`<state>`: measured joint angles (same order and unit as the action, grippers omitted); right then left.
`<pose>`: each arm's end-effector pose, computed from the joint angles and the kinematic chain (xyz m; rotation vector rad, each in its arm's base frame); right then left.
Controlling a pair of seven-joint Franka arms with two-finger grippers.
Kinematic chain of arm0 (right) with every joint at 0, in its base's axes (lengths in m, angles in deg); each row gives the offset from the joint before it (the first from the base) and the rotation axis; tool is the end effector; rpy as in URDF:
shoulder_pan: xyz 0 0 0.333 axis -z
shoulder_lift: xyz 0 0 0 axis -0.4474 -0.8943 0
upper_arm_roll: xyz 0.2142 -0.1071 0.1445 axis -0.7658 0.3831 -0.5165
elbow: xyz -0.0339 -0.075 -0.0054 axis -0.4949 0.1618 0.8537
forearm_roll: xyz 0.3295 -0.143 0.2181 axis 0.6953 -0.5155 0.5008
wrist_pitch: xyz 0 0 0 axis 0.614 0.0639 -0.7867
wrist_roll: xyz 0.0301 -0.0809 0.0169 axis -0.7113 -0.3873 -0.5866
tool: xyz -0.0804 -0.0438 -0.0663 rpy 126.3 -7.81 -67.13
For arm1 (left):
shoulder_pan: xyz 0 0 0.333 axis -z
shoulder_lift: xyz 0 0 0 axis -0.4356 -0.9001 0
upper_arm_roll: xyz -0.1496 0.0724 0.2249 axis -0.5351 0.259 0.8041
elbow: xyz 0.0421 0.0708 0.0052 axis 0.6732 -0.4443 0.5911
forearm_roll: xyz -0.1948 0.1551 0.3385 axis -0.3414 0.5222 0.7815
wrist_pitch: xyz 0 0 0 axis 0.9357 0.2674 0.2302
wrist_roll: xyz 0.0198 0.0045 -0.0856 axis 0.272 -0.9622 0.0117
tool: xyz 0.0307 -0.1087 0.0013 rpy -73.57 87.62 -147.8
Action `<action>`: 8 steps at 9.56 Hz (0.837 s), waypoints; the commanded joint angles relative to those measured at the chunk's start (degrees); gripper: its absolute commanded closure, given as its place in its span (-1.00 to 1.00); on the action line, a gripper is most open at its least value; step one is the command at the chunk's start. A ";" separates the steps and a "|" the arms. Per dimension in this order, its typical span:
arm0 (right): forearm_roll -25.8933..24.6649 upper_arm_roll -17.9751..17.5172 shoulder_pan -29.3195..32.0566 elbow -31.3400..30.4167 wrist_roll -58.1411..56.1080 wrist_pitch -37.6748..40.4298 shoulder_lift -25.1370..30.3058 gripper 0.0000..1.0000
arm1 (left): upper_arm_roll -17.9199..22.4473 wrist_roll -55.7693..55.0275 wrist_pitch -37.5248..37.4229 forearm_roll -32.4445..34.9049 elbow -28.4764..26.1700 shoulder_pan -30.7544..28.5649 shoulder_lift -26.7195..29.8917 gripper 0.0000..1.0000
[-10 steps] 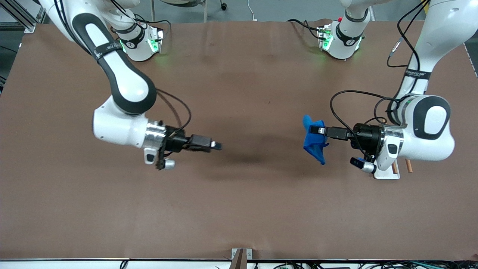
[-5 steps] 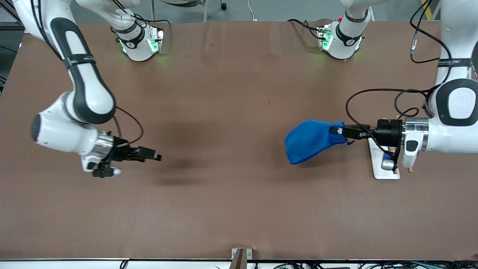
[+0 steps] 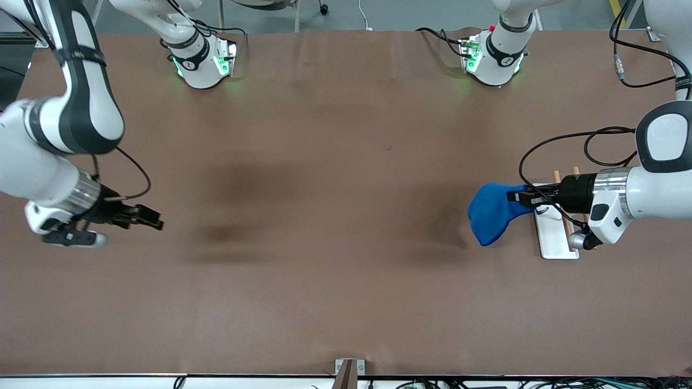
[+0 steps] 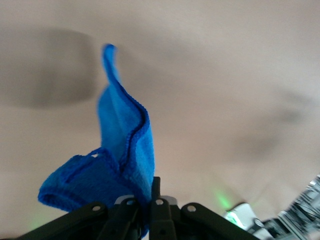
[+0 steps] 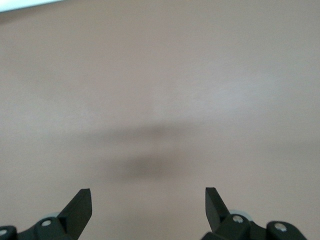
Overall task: Right arm passes towel to left arm to hang
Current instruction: 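Move the towel over the stick rack while the right gripper retracts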
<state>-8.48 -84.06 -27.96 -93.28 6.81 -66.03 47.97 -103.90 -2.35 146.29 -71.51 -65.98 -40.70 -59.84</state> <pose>0.6472 0.0052 0.4070 -3.0300 0.1541 -0.1852 0.6552 -0.0734 0.4008 2.6174 0.3921 -0.4771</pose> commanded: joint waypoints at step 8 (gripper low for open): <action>-5.29 5.05 4.98 23.62 0.07 34.07 6.88 -1.00 | 0.60 0.71 -8.16 26.31 0.28 -2.43 0.51 1.00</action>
<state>-13.27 -78.83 -23.17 -71.11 5.71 -35.00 55.03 -103.30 -2.25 138.88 -47.47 -65.09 -42.23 -59.68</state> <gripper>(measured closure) 0.000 0.965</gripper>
